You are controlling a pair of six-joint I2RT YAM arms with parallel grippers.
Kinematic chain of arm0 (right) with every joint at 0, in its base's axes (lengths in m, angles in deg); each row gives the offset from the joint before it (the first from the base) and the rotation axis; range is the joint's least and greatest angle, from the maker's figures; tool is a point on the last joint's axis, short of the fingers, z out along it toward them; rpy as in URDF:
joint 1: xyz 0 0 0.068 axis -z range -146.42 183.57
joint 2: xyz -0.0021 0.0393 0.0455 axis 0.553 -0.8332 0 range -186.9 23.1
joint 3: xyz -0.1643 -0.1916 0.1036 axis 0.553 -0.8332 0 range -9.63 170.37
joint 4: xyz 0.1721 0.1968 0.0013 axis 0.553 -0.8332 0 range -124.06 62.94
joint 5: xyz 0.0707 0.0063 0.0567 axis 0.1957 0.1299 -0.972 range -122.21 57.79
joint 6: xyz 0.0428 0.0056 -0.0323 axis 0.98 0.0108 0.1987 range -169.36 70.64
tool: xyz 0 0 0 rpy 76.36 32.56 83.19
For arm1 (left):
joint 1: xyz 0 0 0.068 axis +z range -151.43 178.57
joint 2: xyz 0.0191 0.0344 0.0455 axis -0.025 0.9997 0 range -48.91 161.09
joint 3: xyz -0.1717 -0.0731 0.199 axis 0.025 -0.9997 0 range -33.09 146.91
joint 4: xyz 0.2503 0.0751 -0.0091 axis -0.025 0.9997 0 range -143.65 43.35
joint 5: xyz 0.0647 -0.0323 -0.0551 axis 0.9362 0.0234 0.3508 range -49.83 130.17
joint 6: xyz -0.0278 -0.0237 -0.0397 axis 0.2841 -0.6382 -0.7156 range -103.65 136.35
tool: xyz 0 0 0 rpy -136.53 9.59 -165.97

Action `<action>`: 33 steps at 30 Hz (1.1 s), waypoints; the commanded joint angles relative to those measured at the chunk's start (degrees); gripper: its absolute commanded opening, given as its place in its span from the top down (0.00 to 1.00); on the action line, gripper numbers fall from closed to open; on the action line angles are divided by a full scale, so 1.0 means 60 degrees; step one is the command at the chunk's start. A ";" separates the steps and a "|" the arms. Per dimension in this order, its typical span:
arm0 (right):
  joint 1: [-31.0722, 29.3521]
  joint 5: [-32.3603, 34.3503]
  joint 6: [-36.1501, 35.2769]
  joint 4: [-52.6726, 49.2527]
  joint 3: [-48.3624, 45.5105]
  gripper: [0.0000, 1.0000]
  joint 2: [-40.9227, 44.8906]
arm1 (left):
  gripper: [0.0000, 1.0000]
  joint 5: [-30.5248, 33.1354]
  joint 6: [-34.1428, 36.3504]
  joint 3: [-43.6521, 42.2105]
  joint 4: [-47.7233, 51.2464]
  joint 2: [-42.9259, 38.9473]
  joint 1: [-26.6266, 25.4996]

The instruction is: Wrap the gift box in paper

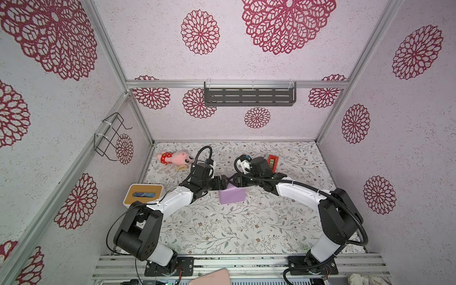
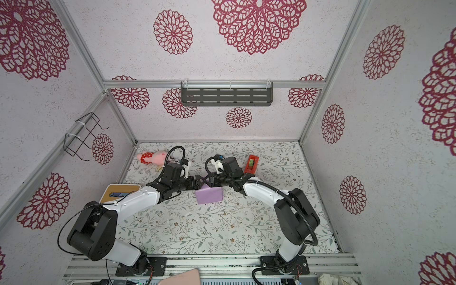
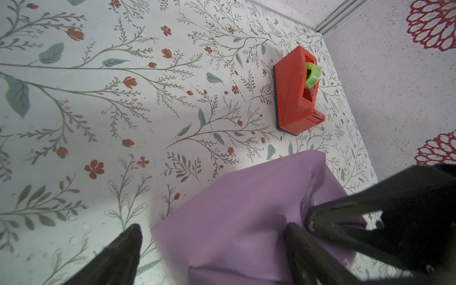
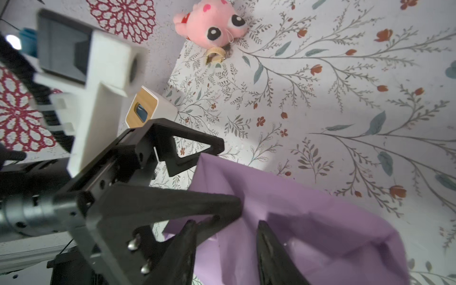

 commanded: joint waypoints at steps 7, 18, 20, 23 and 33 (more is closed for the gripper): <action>0.0260 0.0405 -0.0303 -0.1182 0.0869 0.60 0.0192 | 0.08 0.0299 0.0235 -0.0259 0.1304 0.0367 -0.0032; -0.0093 -0.0141 -0.0337 -0.0751 -0.0302 0.63 0.1251 | 0.08 0.0296 0.0232 -0.0233 0.1302 0.0442 -0.0032; -0.0108 0.0163 -0.0369 -0.0767 -0.0289 0.62 0.1406 | 0.08 0.0292 0.0219 -0.0227 0.1303 0.0442 -0.0032; -0.0163 0.0572 -0.0577 -0.0923 -0.0215 0.61 0.1694 | 0.08 0.0297 0.0229 -0.0233 0.1326 0.0405 -0.0032; -0.0372 0.0614 -0.0279 -0.0766 -0.0814 0.64 0.1112 | 0.08 0.0279 0.0226 -0.0182 0.1304 0.0457 -0.0032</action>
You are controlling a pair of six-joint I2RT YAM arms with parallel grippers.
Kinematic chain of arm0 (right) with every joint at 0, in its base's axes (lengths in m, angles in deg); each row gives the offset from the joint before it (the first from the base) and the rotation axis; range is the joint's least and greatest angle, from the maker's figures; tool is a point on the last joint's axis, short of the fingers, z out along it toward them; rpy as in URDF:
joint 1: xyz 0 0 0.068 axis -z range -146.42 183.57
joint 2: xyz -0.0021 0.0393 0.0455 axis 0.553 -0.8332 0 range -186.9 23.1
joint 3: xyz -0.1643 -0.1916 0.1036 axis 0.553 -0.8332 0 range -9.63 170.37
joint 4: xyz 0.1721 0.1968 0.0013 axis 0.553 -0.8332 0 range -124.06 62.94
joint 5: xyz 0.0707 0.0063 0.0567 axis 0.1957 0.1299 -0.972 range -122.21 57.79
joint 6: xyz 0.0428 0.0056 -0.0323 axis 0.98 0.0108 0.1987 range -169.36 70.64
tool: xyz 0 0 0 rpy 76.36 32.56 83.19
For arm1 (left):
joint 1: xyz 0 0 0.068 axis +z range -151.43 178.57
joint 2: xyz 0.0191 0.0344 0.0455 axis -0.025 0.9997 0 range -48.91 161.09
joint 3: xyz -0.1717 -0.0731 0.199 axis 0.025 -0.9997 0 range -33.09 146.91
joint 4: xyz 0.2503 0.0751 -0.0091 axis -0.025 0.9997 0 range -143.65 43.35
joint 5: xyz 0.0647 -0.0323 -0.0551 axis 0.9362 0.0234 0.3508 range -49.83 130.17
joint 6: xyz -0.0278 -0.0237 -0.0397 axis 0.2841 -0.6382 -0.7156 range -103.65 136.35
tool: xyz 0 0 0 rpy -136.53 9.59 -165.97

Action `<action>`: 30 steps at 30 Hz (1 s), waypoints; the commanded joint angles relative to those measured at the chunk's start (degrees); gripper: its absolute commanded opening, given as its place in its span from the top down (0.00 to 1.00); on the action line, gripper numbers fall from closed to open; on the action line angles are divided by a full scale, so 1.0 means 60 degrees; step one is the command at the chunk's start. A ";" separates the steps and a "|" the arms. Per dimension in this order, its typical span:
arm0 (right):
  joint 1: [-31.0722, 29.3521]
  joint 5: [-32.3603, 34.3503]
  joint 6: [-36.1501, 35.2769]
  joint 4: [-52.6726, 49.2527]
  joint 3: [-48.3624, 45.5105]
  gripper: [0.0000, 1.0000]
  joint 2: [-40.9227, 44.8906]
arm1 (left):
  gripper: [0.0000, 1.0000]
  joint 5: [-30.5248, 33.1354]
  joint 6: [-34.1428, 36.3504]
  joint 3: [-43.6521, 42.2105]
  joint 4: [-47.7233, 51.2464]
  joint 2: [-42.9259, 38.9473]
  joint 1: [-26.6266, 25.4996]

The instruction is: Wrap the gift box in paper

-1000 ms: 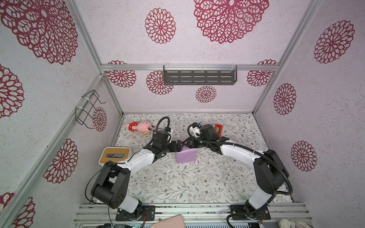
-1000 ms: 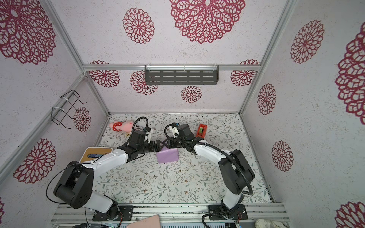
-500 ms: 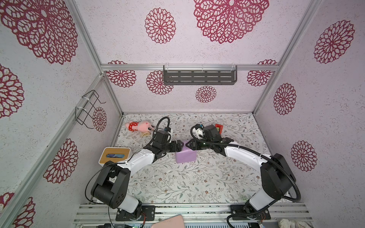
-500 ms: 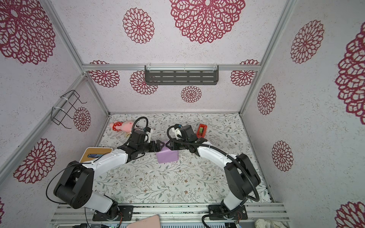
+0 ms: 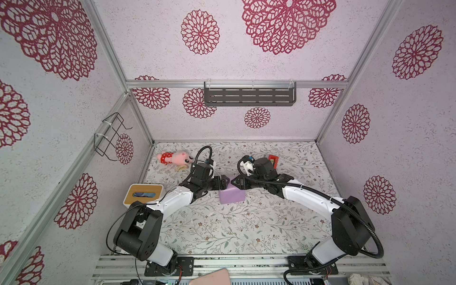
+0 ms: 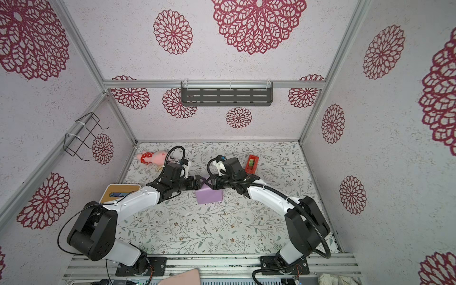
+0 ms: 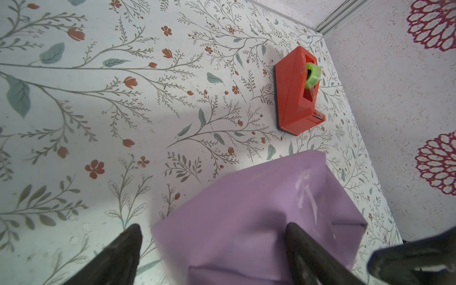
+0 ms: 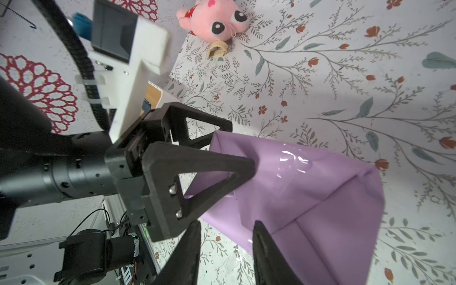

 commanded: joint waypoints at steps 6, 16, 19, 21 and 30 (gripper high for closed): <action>-0.0037 0.0156 0.0072 0.0164 -0.0788 0.67 0.0199 | 0.08 0.0301 0.0206 -0.0091 0.1327 0.0418 -0.0032; -0.0652 0.0790 -0.1438 0.0256 -0.2273 0.69 0.2210 | 0.04 0.0262 -0.0022 0.1472 0.1400 -0.0354 -0.0032; -0.1103 0.0802 -0.1254 0.1400 -0.2305 0.70 0.1471 | 0.02 0.0515 -0.0065 0.1679 0.1293 -0.1018 -0.0016; -0.1150 0.0887 -0.1167 0.1997 -0.2055 0.71 0.0792 | 0.02 0.1094 -0.0029 0.1489 0.1294 -0.1611 0.0017; -0.0513 0.1163 -0.1148 0.1993 0.0167 0.76 -0.1005 | 0.02 0.2398 -0.0300 -0.0187 0.1592 -0.3764 0.0841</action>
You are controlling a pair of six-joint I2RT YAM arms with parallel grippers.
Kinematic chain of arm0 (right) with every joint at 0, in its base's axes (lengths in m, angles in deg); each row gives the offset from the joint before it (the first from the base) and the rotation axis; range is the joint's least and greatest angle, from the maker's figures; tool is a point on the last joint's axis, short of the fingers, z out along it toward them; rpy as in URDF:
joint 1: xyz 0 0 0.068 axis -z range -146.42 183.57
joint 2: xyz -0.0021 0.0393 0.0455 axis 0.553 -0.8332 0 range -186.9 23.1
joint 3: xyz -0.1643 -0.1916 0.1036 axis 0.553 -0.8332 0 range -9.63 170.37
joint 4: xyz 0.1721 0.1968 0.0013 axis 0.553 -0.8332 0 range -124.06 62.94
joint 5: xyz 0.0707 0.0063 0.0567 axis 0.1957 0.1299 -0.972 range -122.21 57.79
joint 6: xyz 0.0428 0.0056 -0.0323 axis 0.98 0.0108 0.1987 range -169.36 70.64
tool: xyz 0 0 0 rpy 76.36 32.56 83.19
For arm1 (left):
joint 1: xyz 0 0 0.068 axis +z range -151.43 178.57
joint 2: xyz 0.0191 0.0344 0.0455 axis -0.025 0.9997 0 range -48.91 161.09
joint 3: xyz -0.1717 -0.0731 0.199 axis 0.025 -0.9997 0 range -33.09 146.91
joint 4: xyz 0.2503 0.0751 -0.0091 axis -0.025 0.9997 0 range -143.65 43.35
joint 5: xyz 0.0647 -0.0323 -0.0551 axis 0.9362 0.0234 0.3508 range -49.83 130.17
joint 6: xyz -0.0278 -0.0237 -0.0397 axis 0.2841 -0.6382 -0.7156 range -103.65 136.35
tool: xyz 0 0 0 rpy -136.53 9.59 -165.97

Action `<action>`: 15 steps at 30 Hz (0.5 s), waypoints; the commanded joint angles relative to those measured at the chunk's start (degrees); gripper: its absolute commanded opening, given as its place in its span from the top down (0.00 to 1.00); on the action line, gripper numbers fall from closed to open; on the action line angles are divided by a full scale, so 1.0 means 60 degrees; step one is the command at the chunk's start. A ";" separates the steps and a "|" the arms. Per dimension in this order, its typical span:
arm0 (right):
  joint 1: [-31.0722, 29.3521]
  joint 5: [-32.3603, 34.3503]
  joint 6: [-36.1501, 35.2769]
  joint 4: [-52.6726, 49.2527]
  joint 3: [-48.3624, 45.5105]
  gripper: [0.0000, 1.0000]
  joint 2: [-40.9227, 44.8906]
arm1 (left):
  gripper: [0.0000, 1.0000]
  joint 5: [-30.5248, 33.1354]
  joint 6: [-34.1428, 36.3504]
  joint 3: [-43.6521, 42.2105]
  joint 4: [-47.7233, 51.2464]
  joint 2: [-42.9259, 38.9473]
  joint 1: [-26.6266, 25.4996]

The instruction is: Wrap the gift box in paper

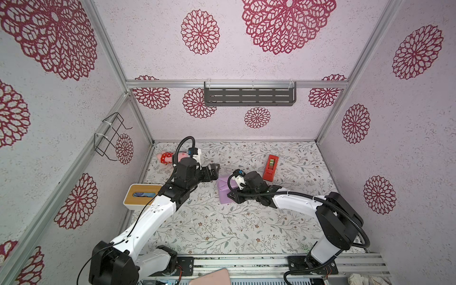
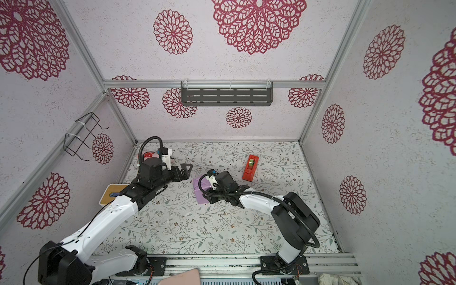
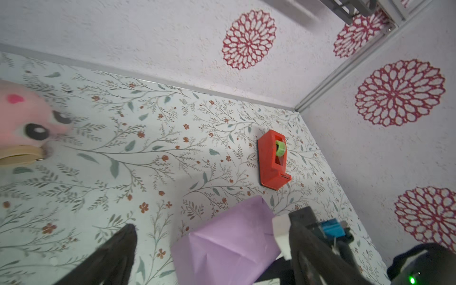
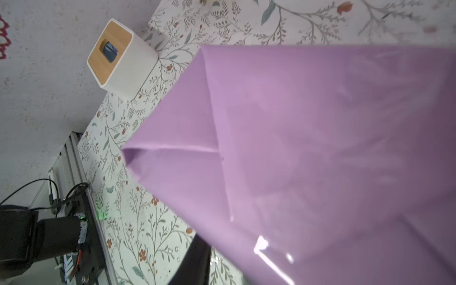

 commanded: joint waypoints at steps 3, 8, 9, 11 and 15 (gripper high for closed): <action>0.0607 0.0301 -0.0064 0.0302 0.1506 0.76 -0.0519 | 0.02 0.0709 -0.0220 -0.0670 0.0229 -0.0230 0.0441; 0.1037 -0.0268 0.0233 0.0307 0.1963 0.75 -0.0753 | 0.02 0.0844 -0.0341 -0.0914 0.0138 -0.0187 0.0691; 0.1073 -0.0154 0.0077 0.0181 0.1792 0.73 -0.0453 | 0.02 0.0924 -0.0320 -0.0945 0.0172 -0.0236 0.0736; 0.1168 0.0894 -0.0483 -0.0472 0.1324 0.70 0.0405 | 0.02 0.1249 -0.0167 -0.1037 0.0324 -0.0429 0.0883; 0.1400 0.5887 -0.1609 -0.2072 -0.0165 0.51 0.2630 | 0.00 0.2759 0.0526 -0.1671 0.0020 -0.1279 0.1222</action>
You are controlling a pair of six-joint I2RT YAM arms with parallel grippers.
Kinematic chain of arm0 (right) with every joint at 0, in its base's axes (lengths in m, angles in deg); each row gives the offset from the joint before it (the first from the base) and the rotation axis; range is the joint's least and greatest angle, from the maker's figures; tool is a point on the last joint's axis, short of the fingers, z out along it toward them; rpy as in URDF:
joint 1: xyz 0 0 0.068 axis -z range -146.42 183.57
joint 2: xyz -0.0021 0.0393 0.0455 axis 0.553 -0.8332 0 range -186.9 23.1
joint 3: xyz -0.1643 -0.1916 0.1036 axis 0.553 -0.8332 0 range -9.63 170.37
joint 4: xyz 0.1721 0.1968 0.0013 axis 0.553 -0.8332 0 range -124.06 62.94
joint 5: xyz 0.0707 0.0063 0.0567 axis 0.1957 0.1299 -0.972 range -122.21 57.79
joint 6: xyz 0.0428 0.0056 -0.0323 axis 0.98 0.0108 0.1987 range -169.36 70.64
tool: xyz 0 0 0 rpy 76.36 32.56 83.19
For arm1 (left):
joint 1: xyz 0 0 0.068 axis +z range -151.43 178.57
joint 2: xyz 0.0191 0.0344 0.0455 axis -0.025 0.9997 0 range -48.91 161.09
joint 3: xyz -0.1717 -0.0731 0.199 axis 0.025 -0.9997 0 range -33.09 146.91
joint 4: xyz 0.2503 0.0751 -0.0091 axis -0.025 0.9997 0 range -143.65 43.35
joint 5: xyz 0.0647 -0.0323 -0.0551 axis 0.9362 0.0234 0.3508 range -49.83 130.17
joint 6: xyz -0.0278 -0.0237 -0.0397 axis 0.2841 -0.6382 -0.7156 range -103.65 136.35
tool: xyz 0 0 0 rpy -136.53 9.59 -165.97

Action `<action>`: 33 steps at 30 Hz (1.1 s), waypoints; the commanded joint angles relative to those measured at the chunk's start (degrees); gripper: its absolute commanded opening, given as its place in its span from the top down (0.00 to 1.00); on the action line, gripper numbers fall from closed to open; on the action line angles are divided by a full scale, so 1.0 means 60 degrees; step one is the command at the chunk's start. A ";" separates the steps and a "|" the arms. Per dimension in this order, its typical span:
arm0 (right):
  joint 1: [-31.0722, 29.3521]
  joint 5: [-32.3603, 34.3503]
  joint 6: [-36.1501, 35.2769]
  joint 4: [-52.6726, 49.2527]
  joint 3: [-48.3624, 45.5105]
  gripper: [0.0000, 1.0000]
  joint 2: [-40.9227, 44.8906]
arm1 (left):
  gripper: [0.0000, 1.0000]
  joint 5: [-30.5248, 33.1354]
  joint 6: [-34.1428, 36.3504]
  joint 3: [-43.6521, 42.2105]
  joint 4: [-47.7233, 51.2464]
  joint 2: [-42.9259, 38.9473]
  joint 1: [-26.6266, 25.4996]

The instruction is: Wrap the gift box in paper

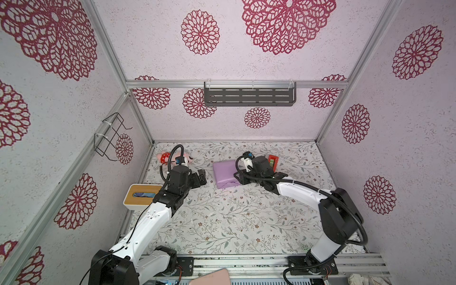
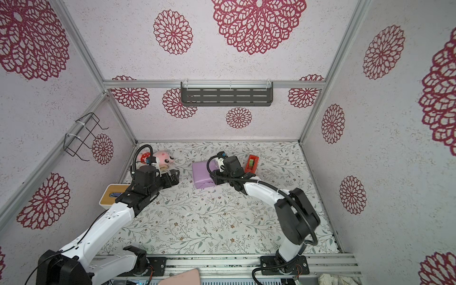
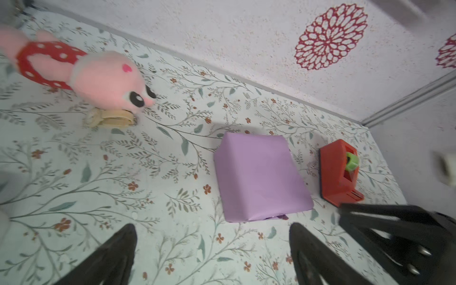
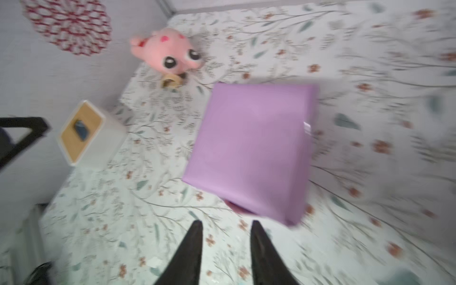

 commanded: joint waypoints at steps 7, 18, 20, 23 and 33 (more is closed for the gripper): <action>0.2039 0.7933 -0.1188 0.0891 -0.3945 0.12 0.4001 | 0.03 0.4005 0.1729 -0.1960 -0.2325 -0.1383 0.1421; 0.4484 0.5636 -0.2444 0.6965 -0.6700 0.01 0.2082 | 0.03 0.0391 0.3592 -0.3219 -0.6949 0.1790 0.3655; 0.4909 0.4456 -0.2631 0.8439 -0.7066 0.01 0.1942 | 0.03 -0.0175 0.3620 -0.3471 -0.8335 0.2268 0.3820; 0.5532 0.3467 -0.2659 0.8150 -0.6742 0.01 0.1683 | 0.03 -0.0487 0.3651 -0.2962 -0.7996 0.2639 0.3942; 0.6564 0.2001 -0.2511 1.2337 -0.8276 0.01 0.0489 | 0.03 -0.1018 0.4311 -0.3234 -0.9196 0.3241 0.3970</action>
